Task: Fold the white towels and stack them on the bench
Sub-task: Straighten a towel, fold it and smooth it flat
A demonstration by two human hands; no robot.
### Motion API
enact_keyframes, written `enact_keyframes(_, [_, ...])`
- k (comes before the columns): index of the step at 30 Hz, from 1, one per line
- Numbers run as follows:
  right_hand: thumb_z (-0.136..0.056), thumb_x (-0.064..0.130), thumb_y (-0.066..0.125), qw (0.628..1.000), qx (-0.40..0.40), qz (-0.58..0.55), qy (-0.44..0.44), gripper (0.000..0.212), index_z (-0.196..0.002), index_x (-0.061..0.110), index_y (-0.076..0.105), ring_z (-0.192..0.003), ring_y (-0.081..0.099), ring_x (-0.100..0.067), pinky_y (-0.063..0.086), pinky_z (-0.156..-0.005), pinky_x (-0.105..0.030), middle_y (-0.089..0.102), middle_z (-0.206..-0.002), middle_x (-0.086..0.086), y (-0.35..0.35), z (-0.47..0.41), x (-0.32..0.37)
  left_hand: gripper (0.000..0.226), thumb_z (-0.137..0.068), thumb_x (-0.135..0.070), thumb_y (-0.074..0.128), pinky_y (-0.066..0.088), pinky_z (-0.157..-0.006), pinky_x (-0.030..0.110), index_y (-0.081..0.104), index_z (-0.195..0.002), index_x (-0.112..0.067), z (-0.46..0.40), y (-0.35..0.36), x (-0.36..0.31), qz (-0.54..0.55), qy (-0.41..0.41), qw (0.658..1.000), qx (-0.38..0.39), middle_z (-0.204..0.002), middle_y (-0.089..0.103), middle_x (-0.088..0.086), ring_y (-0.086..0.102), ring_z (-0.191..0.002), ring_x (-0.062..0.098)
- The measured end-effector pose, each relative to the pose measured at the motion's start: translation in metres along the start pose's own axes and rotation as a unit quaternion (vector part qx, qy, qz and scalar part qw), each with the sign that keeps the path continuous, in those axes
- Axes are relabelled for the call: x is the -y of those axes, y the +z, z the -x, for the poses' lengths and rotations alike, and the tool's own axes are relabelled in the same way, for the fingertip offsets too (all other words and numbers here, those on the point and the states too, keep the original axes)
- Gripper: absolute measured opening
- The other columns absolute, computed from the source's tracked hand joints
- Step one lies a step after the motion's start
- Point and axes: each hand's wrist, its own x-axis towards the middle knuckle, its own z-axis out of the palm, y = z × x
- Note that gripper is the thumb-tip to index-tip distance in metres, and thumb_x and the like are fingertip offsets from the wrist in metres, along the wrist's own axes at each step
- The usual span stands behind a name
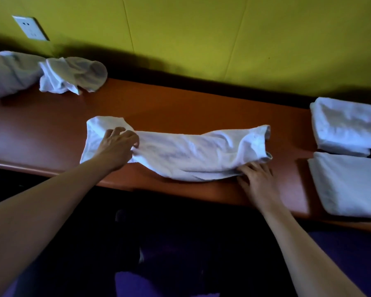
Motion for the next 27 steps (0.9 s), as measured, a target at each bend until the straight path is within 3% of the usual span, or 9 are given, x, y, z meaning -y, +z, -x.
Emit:
enact_keyframes(2, [-0.09, 0.033, 0.048, 0.999, -0.046, -0.028, 0.001, 0.029, -0.111, 0.023, 0.066, -0.105, 0.06, -0.035, 0.045, -0.09, -0.049, 0.069, -0.111, -0.004, -0.003, -0.005, 0.002, 0.02, -0.08, -0.018, 0.073, 0.036, -0.098, 0.046, 0.064, -0.097, -0.017, 0.005, -0.004, 0.007, 0.001, 0.016, 1.0, -0.014, -0.115, 0.068, 0.006, 0.052, -0.125, 0.036])
enact_keyframes(4, [-0.096, 0.026, 0.046, 0.992, -0.107, -0.072, 0.003, 0.022, -0.109, 0.016, 0.062, -0.097, 0.063, -0.033, 0.045, -0.089, -0.046, 0.07, -0.104, -0.007, -0.013, -0.008, 0.007, 0.022, -0.073, -0.024, 0.077, 0.043, -0.087, 0.046, 0.061, -0.086, -0.015, 0.012, -0.013, 0.015, -0.003, 0.055, 0.998, -0.033, -0.091, 0.069, 0.01, 0.064, -0.101, 0.037])
enact_keyframes(7, [-0.103, 0.023, 0.042, 0.976, -0.156, -0.148, 0.044, 0.023, -0.115, 0.012, 0.058, -0.097, 0.063, -0.032, 0.049, -0.079, -0.039, 0.067, -0.108, -0.009, -0.044, -0.011, 0.012, 0.025, -0.066, -0.027, 0.073, 0.044, -0.075, 0.042, 0.055, -0.079, -0.014, 0.023, -0.028, 0.019, -0.01, 0.088, 0.995, -0.035, -0.065, 0.06, 0.007, 0.062, -0.071, 0.035])
enact_keyframes(11, [-0.097, 0.027, 0.054, 0.983, -0.144, -0.112, 0.008, 0.019, -0.115, 0.019, 0.053, -0.099, 0.063, -0.033, 0.051, -0.076, -0.04, 0.06, -0.113, -0.004, -0.09, -0.013, 0.008, 0.055, -0.062, -0.015, 0.083, 0.044, -0.077, 0.046, 0.059, -0.111, -0.015, 0.032, -0.051, 0.026, -0.04, 0.04, 0.995, -0.081, -0.081, 0.067, 0.011, 0.063, -0.083, 0.037])
enact_keyframes(14, [-0.084, 0.02, 0.063, 0.997, -0.069, -0.035, -0.007, 0.029, -0.111, 0.018, 0.051, -0.091, 0.065, -0.038, 0.048, -0.069, -0.039, 0.061, -0.111, -0.007, -0.118, -0.005, 0.006, 0.034, -0.057, -0.015, 0.089, 0.042, -0.076, 0.044, 0.071, -0.085, -0.02, 0.044, -0.087, 0.031, -0.05, -0.007, 0.99, -0.128, -0.077, 0.07, 0.006, 0.061, -0.078, 0.036])
enact_keyframes(18, [-0.085, 0.022, 0.047, 0.988, -0.149, 0.008, 0.025, 0.02, -0.1, 0.013, 0.056, -0.085, 0.064, -0.042, 0.048, -0.067, -0.043, 0.064, -0.097, -0.016, -0.163, 0.016, -0.002, 0.023, -0.061, -0.021, 0.082, 0.044, -0.062, 0.041, 0.061, -0.066, -0.013, 0.07, -0.129, 0.034, -0.011, -0.029, 0.985, -0.169, -0.07, 0.061, 0.011, 0.06, -0.066, 0.039])
enact_keyframes(22, [-0.092, 0.017, 0.045, 0.967, -0.22, -0.018, 0.123, 0.028, -0.114, 0.011, 0.061, -0.102, 0.06, -0.042, 0.048, -0.081, -0.047, 0.066, -0.107, -0.022, -0.205, 0.038, -0.005, 0.016, -0.08, -0.028, 0.07, 0.047, -0.06, 0.04, 0.059, -0.085, -0.017, 0.099, -0.162, 0.031, 0.05, -0.137, 0.97, -0.193, -0.085, 0.067, 0.015, 0.065, -0.078, 0.042])
enact_keyframes(27, [-0.096, 0.015, 0.055, 0.935, -0.298, -0.059, 0.185, 0.025, -0.118, 0.012, 0.066, -0.103, 0.06, -0.047, 0.048, -0.083, -0.048, 0.064, -0.115, -0.024, -0.242, 0.074, -0.005, 0.021, -0.081, -0.027, 0.07, 0.042, -0.067, 0.038, 0.055, -0.091, -0.016, 0.136, -0.191, 0.03, 0.186, -0.154, 0.942, -0.236, -0.088, 0.065, 0.017, 0.063, -0.086, 0.045])
